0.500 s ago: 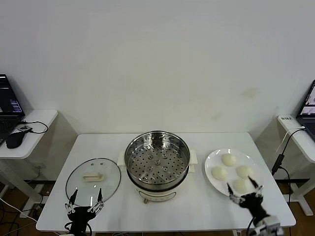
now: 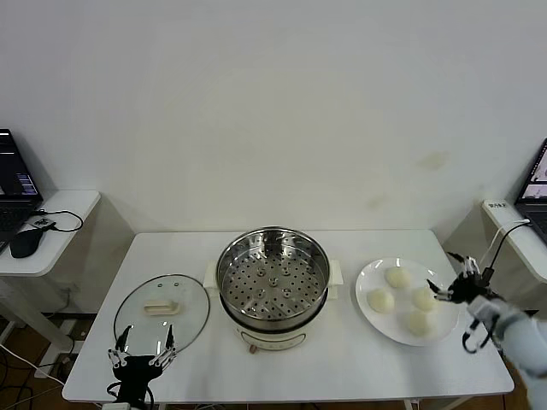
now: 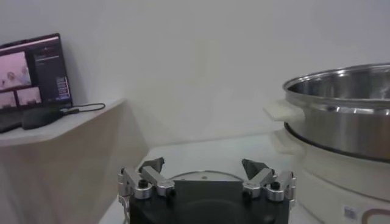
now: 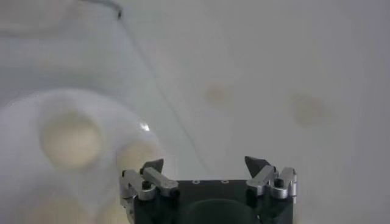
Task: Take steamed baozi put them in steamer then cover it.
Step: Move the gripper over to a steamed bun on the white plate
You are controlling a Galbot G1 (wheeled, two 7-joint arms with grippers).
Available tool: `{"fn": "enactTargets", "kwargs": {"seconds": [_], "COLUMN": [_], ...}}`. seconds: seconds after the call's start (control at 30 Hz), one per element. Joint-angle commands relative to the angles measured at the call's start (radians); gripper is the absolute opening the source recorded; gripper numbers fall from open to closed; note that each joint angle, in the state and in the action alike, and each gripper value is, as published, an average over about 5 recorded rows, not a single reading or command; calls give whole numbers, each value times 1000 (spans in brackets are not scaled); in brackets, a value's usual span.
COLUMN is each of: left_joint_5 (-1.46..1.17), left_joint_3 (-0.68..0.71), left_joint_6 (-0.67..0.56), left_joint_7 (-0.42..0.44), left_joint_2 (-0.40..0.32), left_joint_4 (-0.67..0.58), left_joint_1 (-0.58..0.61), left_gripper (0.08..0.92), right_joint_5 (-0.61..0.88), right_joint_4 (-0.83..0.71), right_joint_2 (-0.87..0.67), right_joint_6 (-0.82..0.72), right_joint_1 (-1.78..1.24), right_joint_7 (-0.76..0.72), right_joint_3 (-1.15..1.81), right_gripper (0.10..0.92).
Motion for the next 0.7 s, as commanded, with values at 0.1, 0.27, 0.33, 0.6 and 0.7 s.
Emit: {"fn": "enactTargets", "kwargs": {"seconds": [0.1, 0.27, 0.33, 0.6, 0.7], "left_joint_5": [25, 14, 10, -4, -6], "left_joint_3": [-10, -27, -33, -47, -50], "left_joint_6": [11, 13, 14, 14, 15], "left_joint_7": [1, 0, 0, -1, 0], "left_joint_2": [4, 14, 16, 16, 18], "left_joint_4": [-4, -8, -9, 8, 12], "left_joint_1": [-3, -3, -5, -15, -18], "left_gripper": [823, 823, 823, 823, 823], "right_joint_5": [0, 19, 25, 11, 0], "right_joint_4": [-300, -410, -452, -590, -617], "right_joint_2": [-219, -167, -134, 3, 33], "right_joint_6": [-15, 17, 30, 37, 32], "right_joint_1": [674, 932, 1004, 1049, 1030], "right_joint_7": [-363, -489, -533, -562, -556], "right_joint_3": [-634, -945, -1038, -1129, -1122], "right_gripper": [823, 823, 823, 823, 823]}}
